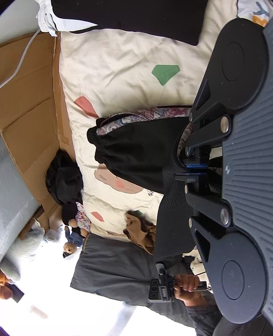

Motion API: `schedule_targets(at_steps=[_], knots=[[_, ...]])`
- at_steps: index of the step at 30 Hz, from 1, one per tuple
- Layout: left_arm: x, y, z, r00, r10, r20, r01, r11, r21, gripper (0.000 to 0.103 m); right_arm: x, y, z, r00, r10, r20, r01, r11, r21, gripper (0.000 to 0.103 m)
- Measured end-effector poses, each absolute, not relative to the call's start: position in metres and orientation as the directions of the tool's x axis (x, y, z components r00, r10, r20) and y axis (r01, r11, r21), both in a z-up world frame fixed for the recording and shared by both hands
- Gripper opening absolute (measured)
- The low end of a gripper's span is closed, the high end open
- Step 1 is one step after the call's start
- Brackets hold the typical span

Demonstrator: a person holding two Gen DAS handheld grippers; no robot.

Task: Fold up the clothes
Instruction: 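Fold the held leg end over toward the waistband with both grippers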

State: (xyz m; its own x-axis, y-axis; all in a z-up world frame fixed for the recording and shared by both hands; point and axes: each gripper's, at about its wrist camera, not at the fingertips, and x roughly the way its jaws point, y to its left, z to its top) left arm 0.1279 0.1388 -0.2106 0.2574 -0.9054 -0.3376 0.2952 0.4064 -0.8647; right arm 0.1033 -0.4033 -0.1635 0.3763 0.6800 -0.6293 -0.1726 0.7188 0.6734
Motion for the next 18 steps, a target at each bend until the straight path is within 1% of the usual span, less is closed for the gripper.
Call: schedule_targets(at_steps=[13,18], knots=[[0.149,0.143,-0.243,0.279,-0.895,-0.349,0.253,0.419,-0.872,0.005,0.132,-0.401,-0.204,0.360,0.681,-0.638,-0.139,0.715,0.685,0.004],[0.158,0.145,-0.256,0.307,-0.893,-0.329,0.231,0.405,-0.885,0.005,0.140,-0.403,-0.220,0.369,0.685,-0.628,-0.125,0.706,0.697,0.004]])
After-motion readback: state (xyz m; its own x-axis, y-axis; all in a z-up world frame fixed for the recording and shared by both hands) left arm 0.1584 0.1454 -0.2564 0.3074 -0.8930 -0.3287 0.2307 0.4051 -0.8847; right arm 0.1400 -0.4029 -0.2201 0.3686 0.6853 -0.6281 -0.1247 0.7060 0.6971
